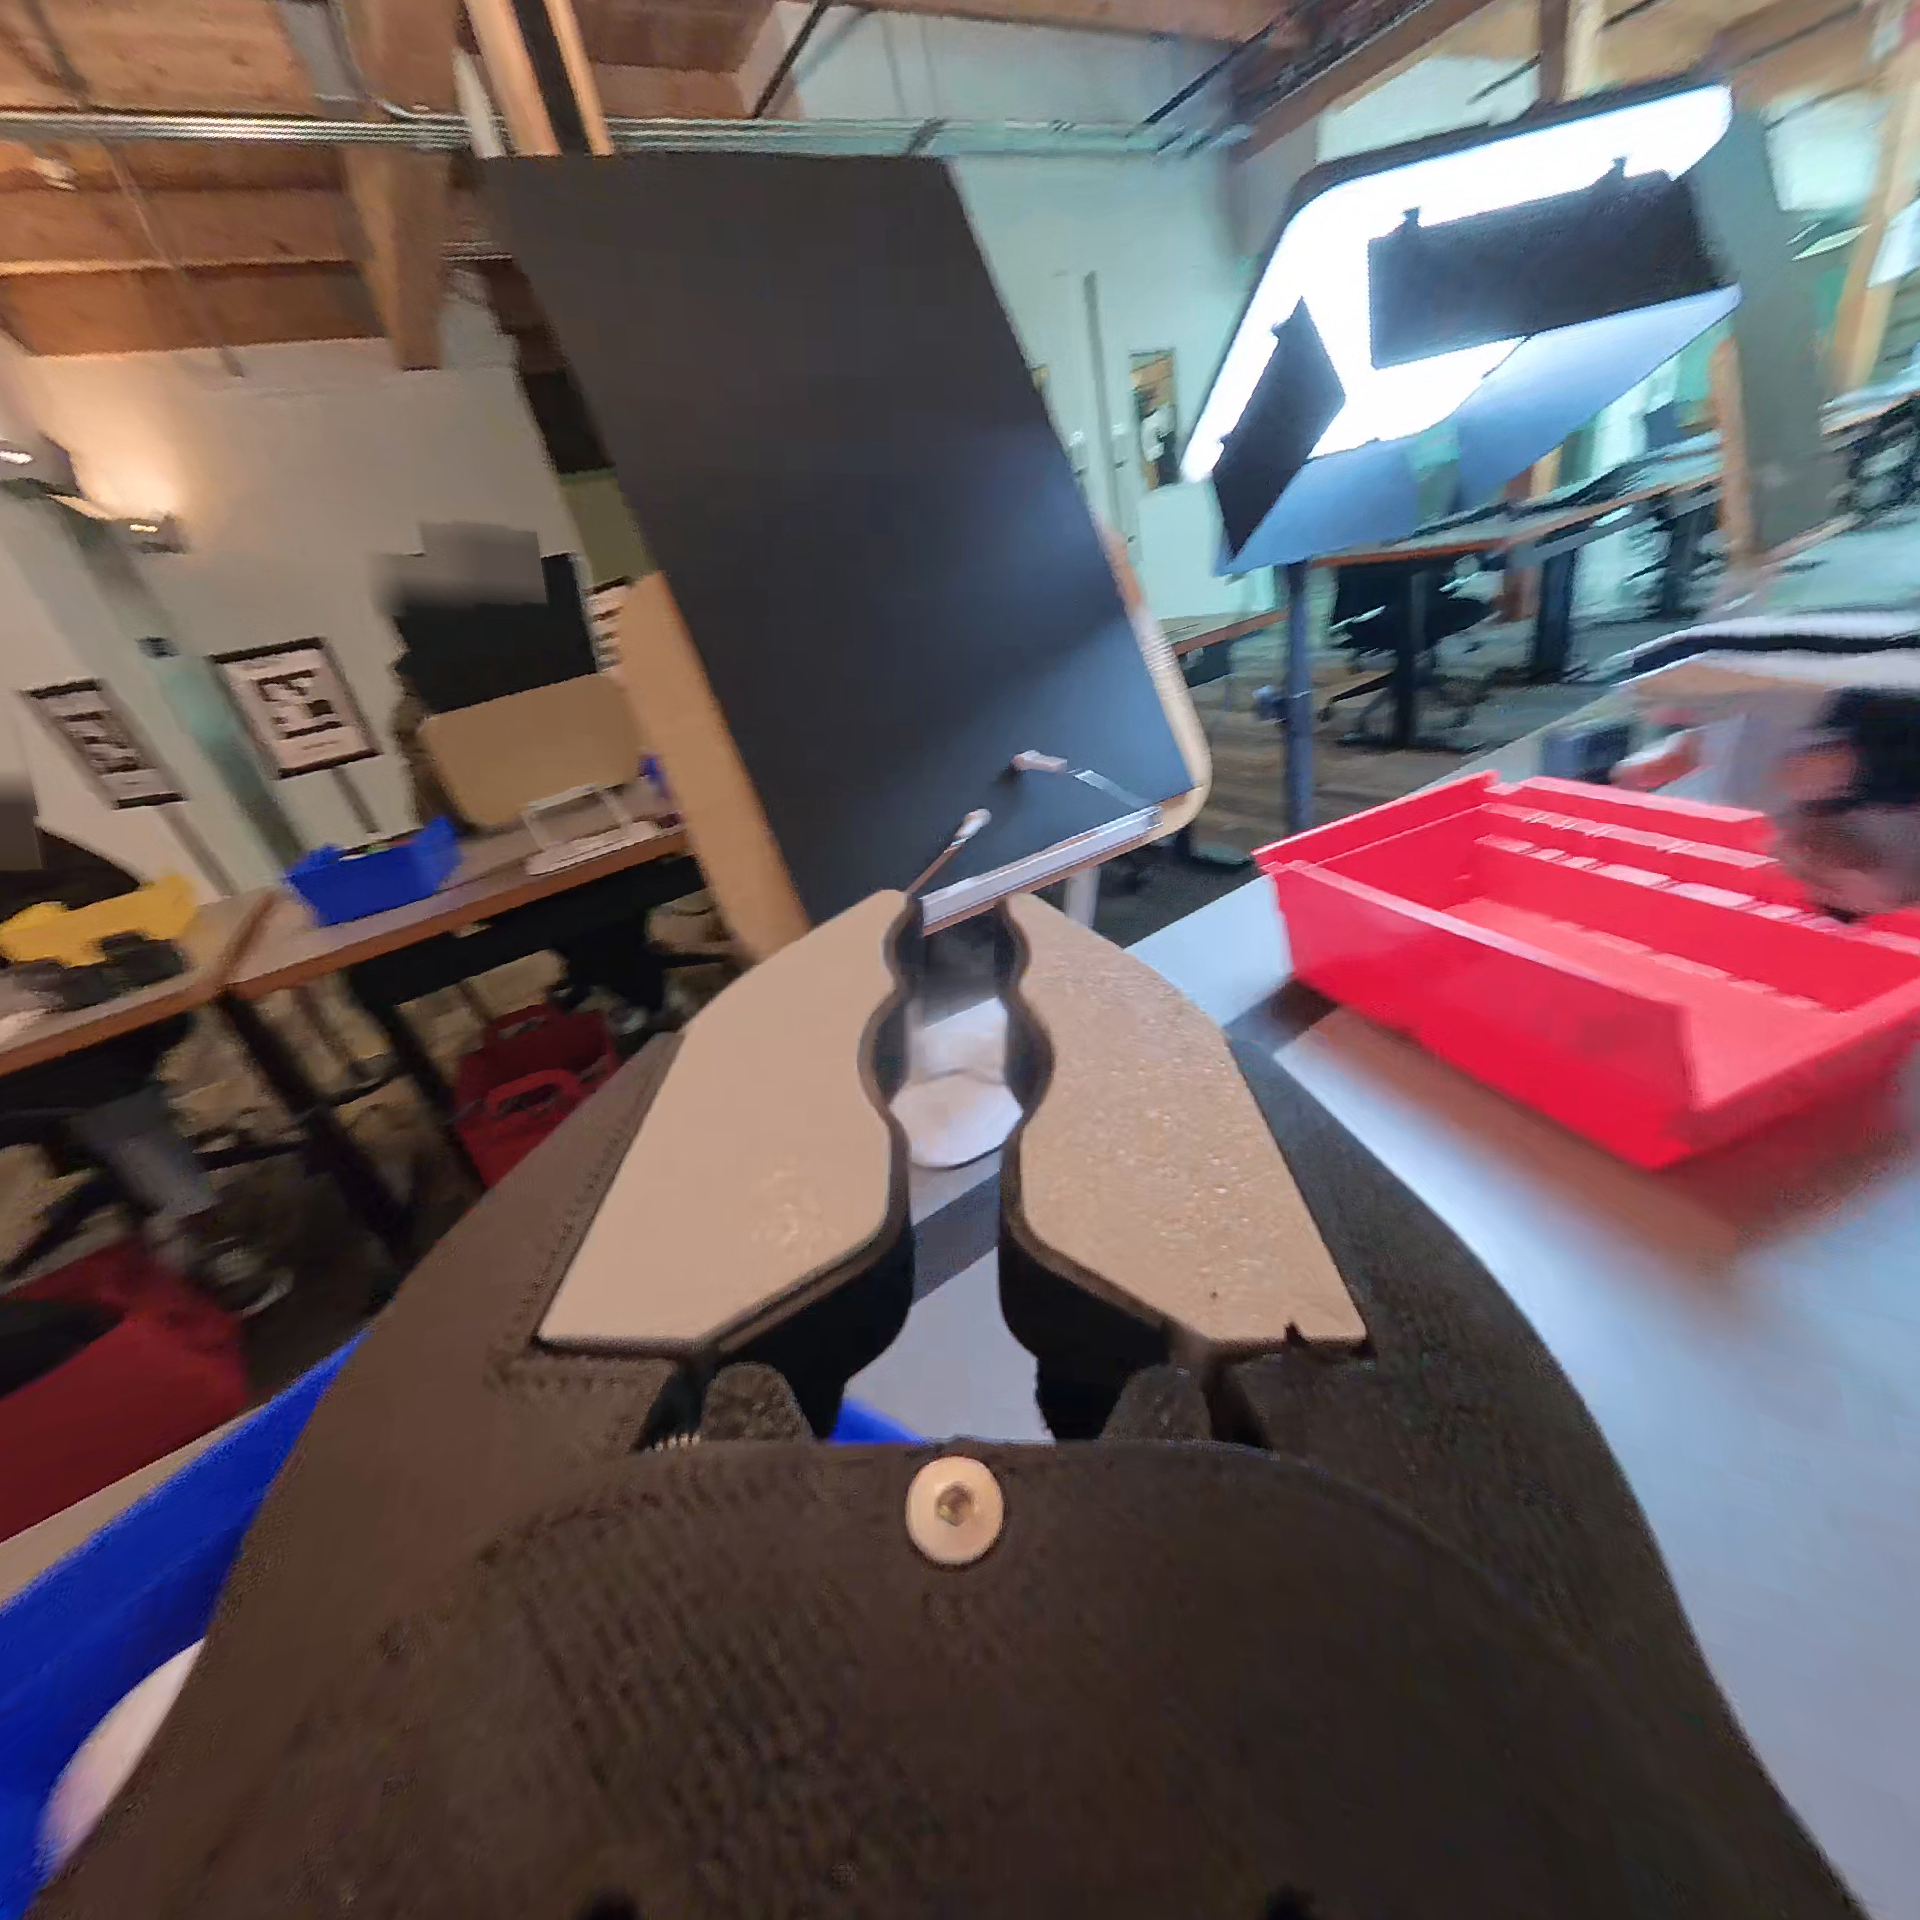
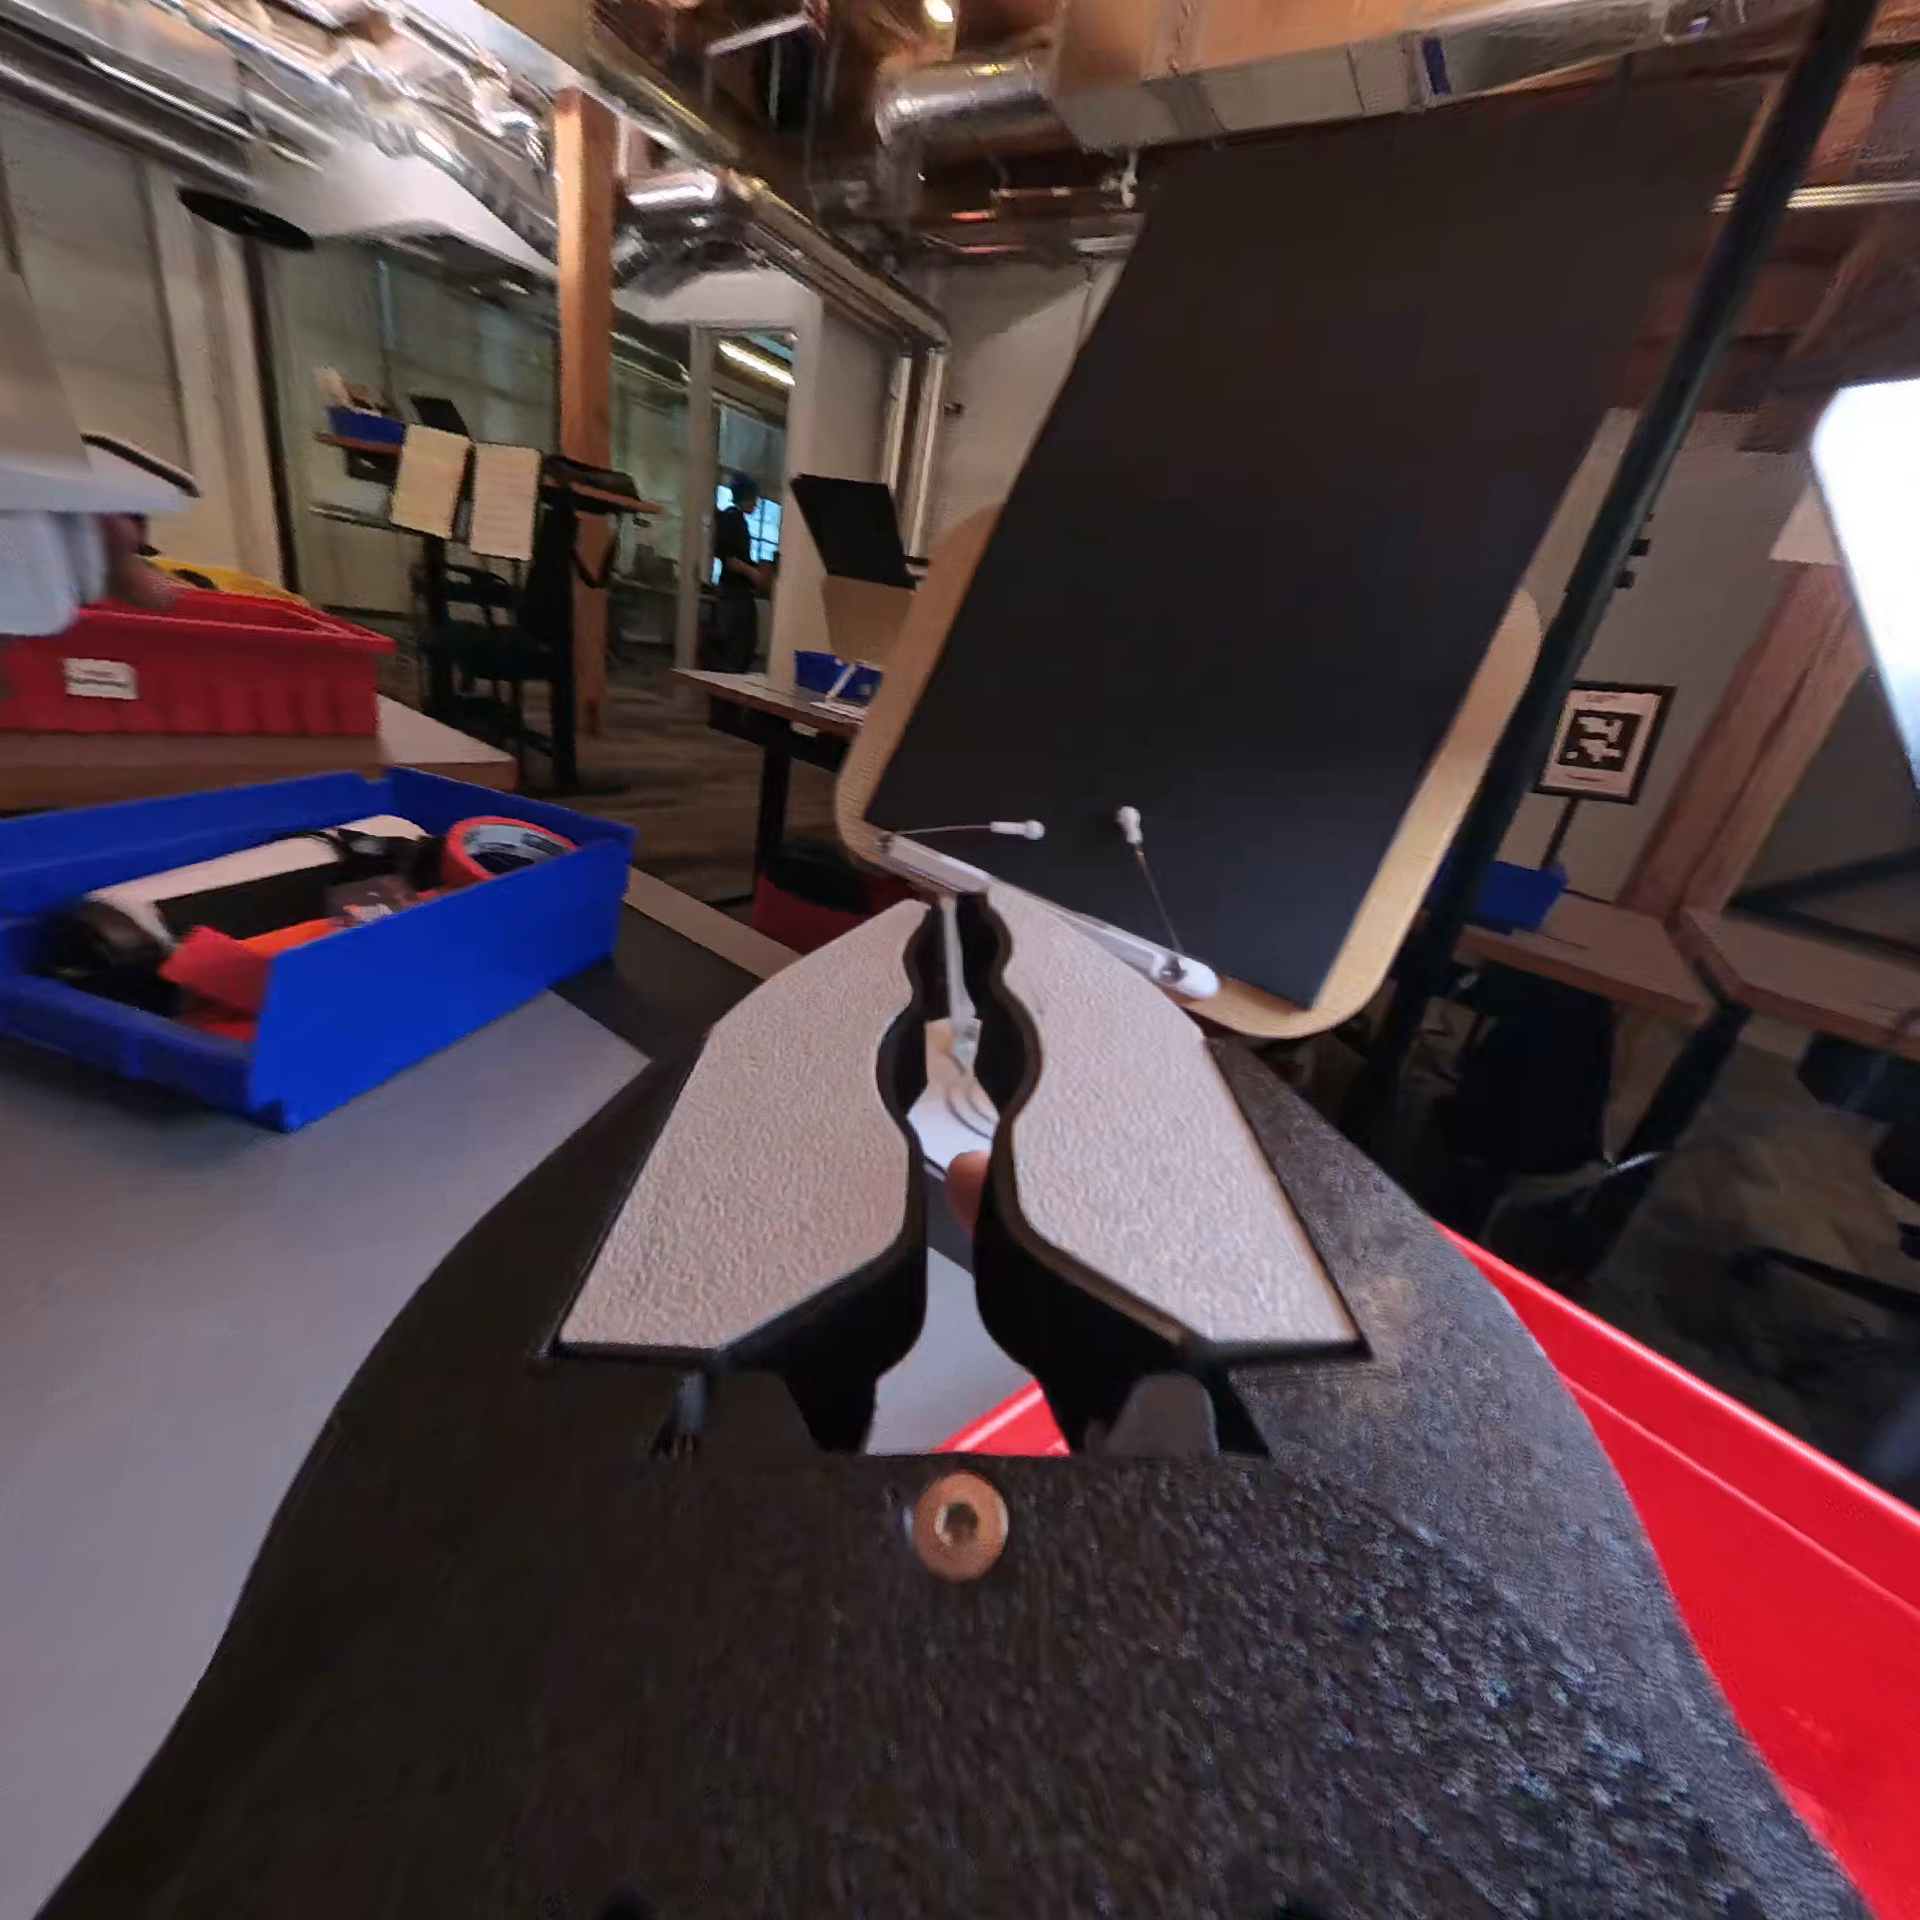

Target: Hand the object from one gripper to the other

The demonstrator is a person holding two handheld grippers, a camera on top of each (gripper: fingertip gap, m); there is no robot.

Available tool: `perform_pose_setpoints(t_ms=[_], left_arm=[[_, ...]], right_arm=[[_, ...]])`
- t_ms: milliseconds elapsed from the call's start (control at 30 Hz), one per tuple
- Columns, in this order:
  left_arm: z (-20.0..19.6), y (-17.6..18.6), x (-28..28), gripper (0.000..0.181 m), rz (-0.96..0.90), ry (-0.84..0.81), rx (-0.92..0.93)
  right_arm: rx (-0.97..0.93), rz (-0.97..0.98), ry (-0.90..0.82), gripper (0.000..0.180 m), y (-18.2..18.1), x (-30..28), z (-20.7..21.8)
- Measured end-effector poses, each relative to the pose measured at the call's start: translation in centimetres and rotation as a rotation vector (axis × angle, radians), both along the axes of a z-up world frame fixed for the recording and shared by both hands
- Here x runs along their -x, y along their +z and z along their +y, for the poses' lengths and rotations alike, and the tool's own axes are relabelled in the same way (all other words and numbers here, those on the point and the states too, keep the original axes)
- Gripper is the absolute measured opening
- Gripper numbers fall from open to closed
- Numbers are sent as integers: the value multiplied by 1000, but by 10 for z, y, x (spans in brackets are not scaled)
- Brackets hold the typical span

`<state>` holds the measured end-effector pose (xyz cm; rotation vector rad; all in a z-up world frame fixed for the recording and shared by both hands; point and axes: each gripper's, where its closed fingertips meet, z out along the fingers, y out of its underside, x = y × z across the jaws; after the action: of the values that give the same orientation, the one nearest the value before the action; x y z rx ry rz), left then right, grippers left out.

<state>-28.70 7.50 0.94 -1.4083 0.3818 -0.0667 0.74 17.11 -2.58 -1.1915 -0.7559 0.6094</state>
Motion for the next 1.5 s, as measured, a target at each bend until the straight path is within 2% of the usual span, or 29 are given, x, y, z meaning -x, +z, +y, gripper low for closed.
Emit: perform_pose_setpoints(t_ms=[67, 167, 267, 600, 700, 867, 1000, 1167, 1433, 1500], left_arm=[[-3, -4, 30, 0, 69, 118, 17], [-5, -17, 66, 0, 123, 250, 88], [1, -40, 91, 1, 150, 330, 198], [33, -150, 124, 36, 243, 463, 608], [40, -171, 125, 45, 261, 494, 685], [50, -200, 134, 52, 309, 561, 804], [54, -209, 133, 45, 285, 558, 845], [52, -212, 133, 45, 274, 568, 872], [53, -205, 138, 44, 418, 601, 802], [51, -198, 139, 44, 381, 578, 770]], right_arm=[[44, 22, 79, 0, -8, 13, -30], [114, -1, 157, 0, -39, 32, -62], [127, -50, 180, 1, -66, 48, -73], [104, -135, 250, 3, -92, 71, -93], [113, -145, 264, 3, -96, 72, -94], [127, -168, 286, 5, -103, 77, -96], [116, -200, 281, 9, -111, 80, -96], [131, -223, 299, 9, -117, 85, -100], [104, -230, 308, 9, -111, 89, -110], [88, -221, 303, 9, -104, 90, -110]])
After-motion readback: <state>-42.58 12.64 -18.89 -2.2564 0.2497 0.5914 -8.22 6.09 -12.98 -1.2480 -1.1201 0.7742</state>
